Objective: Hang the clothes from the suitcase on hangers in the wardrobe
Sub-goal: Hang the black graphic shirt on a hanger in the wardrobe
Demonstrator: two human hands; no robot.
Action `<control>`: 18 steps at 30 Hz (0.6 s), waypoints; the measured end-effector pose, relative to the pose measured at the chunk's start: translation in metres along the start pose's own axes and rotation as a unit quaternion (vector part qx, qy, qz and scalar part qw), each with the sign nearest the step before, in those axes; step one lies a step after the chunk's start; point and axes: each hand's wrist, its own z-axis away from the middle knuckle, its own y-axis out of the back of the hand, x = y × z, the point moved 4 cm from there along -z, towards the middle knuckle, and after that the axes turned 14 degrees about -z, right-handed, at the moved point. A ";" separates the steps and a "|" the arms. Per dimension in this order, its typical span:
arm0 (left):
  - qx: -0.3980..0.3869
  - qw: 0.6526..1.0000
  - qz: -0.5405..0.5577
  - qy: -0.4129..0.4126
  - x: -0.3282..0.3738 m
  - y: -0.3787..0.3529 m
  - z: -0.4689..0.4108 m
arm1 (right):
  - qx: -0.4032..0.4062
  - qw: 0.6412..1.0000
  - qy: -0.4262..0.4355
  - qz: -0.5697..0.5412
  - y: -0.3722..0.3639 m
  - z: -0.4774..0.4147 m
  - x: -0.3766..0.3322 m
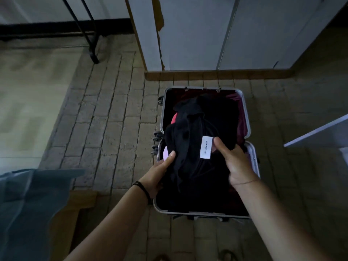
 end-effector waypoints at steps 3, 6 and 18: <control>-0.008 1.000 -0.012 -0.021 0.048 -0.017 0.054 | 0.009 0.999 0.025 0.026 -0.018 0.041 -0.062; -0.006 0.997 -0.045 -0.062 0.098 -0.033 0.106 | 0.022 0.998 0.039 0.036 -0.036 0.088 -0.121; -0.012 0.960 -0.182 -0.210 0.327 -0.115 0.294 | 0.033 0.999 0.039 -0.005 -0.065 0.243 -0.327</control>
